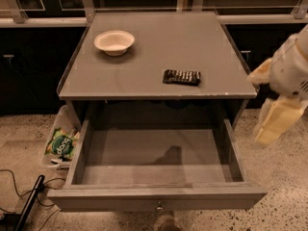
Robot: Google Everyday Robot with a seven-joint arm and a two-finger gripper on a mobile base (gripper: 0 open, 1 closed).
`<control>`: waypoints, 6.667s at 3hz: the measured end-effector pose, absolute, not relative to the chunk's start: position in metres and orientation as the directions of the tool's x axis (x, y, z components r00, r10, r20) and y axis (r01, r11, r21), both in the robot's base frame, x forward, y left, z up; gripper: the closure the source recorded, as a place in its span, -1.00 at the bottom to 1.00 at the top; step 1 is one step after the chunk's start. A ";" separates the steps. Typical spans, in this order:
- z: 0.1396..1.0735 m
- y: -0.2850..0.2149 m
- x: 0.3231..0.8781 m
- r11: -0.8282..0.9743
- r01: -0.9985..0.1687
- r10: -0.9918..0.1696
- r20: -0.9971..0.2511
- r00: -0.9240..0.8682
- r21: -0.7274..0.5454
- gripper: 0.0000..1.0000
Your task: Close top drawer
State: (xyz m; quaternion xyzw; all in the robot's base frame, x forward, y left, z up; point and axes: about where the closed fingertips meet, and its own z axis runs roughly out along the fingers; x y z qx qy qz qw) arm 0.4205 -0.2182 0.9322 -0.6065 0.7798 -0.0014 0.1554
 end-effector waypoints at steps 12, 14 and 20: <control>0.657 -0.169 0.333 0.189 -0.980 -0.824 -0.552 -0.126 -0.058 -0.77; 0.660 -0.178 0.390 0.197 -0.972 -0.822 -0.562 -0.095 -0.125 -0.63; 0.667 -0.202 0.511 0.197 -0.957 -0.848 -0.527 -0.057 -0.213 -0.22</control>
Offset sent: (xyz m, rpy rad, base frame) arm -0.1224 0.0017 -0.1777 0.1297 0.1405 0.1015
